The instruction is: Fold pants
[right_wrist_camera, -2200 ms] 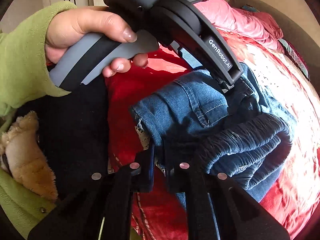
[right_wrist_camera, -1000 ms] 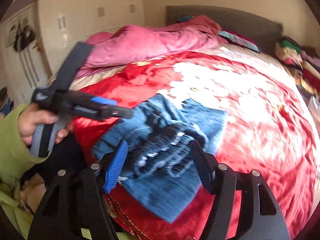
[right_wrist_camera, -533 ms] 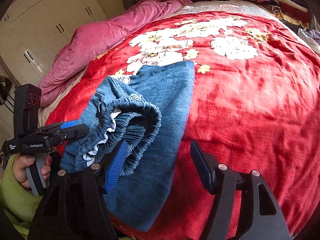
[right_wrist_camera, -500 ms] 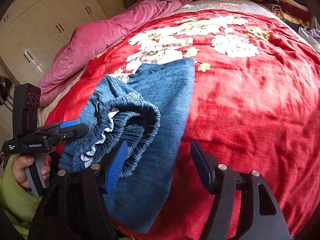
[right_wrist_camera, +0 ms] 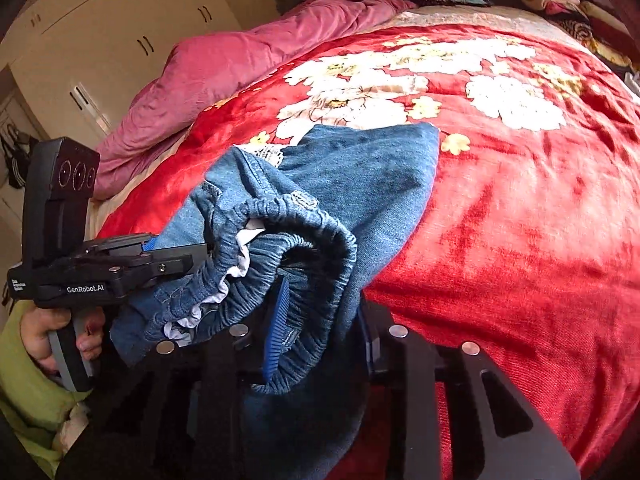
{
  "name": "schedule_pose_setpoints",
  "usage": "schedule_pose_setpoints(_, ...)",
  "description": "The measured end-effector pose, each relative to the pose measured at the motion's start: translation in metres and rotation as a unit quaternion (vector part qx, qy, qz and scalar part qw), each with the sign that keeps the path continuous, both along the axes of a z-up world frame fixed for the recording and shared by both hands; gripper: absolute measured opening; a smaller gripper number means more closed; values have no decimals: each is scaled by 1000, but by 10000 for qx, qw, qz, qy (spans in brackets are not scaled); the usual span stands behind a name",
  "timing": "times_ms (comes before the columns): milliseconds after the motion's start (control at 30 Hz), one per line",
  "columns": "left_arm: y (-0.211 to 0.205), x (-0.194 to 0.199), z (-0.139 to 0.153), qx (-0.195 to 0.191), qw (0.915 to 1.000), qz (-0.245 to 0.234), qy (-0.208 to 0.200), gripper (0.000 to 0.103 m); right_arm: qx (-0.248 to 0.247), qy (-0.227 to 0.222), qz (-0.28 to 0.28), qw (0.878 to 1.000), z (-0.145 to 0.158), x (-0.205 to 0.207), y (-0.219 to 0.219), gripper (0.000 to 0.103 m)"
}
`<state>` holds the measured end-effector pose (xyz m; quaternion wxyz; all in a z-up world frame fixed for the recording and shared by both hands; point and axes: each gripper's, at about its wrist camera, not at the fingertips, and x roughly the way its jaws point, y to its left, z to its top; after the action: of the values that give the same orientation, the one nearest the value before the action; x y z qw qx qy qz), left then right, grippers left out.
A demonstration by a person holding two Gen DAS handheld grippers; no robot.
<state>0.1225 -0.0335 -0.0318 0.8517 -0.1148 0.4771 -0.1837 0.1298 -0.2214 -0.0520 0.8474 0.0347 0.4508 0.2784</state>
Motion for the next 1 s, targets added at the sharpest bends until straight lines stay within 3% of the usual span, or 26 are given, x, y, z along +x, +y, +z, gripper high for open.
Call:
schedule_pose_setpoints(200, 9, 4, 20, -134, 9999, -23, -105, 33, 98, -441, 177, 9988, 32, -3, 11, 21)
schedule_pose_setpoints(533, 38, 41, 61, 279, 9968, 360, -653, 33, 114, -1021, 469, 9936, 63, 44, 50, 21)
schedule_pose_setpoints(767, 44, 68, 59, 442, 9955, 431, -713, 33, 22, -1042, 436, 9936, 59, 78, 60, 21)
schedule_pose_setpoints(1000, 48, 84, 34, 418, 9970, 437, -478, 33, -137, -749, 321, 9966, 35, 99, 60, 21)
